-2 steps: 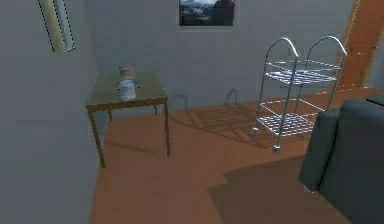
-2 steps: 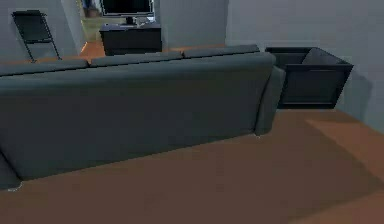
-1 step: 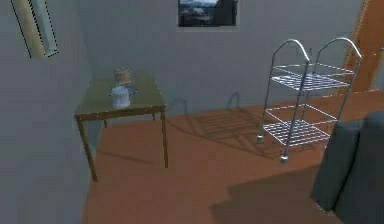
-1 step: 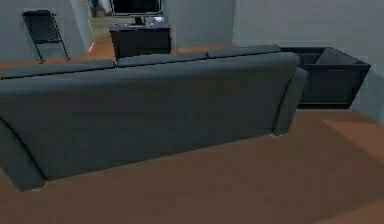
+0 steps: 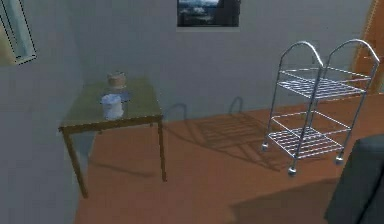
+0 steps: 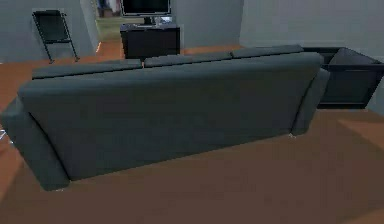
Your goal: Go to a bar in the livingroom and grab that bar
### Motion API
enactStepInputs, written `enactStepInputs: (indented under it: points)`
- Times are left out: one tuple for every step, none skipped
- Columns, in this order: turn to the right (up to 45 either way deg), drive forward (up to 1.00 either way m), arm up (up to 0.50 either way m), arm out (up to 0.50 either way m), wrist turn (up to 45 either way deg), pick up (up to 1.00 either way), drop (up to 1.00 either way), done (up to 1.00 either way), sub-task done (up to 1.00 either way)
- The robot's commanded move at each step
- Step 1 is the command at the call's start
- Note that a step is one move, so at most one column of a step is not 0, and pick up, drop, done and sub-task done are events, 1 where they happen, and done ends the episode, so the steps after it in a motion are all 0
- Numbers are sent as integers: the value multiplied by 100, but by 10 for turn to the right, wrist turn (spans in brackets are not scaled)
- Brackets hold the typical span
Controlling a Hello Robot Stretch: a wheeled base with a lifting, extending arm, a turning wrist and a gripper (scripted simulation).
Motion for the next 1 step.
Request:
enactStepInputs:
  points:
    - [90,0,0,0,0,0,0,0,0]
